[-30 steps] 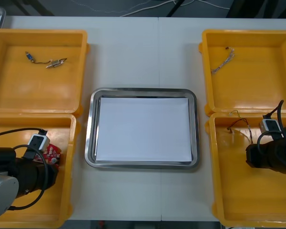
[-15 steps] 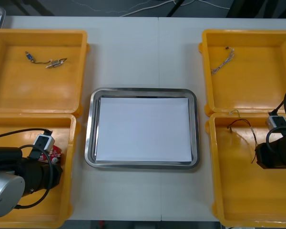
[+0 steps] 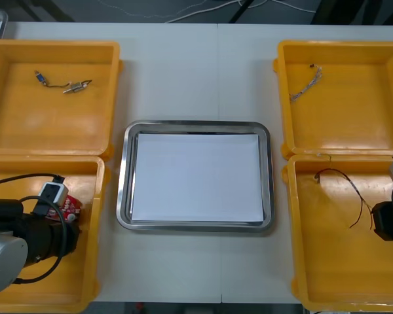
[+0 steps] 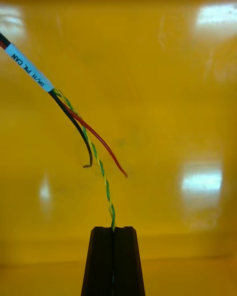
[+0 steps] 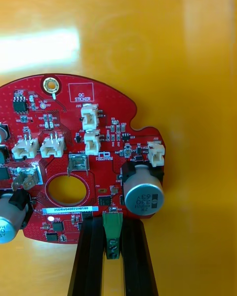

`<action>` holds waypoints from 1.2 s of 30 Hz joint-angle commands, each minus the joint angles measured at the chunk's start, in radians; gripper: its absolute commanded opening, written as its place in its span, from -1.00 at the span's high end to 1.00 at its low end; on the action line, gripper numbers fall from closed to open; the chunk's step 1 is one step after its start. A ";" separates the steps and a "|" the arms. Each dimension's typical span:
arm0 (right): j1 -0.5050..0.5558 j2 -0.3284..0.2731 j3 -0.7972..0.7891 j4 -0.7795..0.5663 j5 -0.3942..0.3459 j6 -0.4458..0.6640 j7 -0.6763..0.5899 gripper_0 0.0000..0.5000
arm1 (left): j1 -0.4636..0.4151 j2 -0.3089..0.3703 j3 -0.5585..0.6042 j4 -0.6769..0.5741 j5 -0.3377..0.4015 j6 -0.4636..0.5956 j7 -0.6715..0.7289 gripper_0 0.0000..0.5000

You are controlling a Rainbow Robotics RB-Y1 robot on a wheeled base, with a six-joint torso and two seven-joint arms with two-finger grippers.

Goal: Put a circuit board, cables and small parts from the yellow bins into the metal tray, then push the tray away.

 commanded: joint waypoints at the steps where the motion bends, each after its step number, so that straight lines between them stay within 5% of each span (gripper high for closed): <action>1: 0.084 0.016 -0.089 -0.045 -0.056 0.007 0.071 1.00 | -0.029 0.020 0.133 -0.027 0.091 0.033 -0.105 1.00; 15: 0.220 0.017 -0.164 -0.087 -0.085 0.005 0.130 1.00 | -0.123 0.104 0.331 -0.115 0.258 0.241 -0.063 1.00; 25: 0.274 0.019 -0.164 -0.098 -0.088 -0.038 0.140 0.97 | -0.204 0.140 0.360 -0.216 0.256 0.431 0.087 1.00; 28: 0.273 0.023 -0.164 -0.098 -0.082 -0.038 0.145 0.50 | -0.221 0.149 0.365 -0.230 0.259 0.469 0.109 1.00; 29: 0.271 0.028 -0.164 -0.098 -0.081 -0.038 0.148 -0.10 | -0.235 0.156 0.365 -0.242 0.264 0.495 0.139 1.00; 32: 0.266 0.034 -0.164 -0.098 -0.079 -0.038 0.151 -0.92 | -0.256 0.170 0.348 -0.273 0.270 0.543 0.201 1.00; 36: 0.256 0.048 -0.164 -0.098 -0.071 -0.036 0.157 -1.00 | -0.290 0.186 0.290 -0.313 0.275 0.551 0.302 1.00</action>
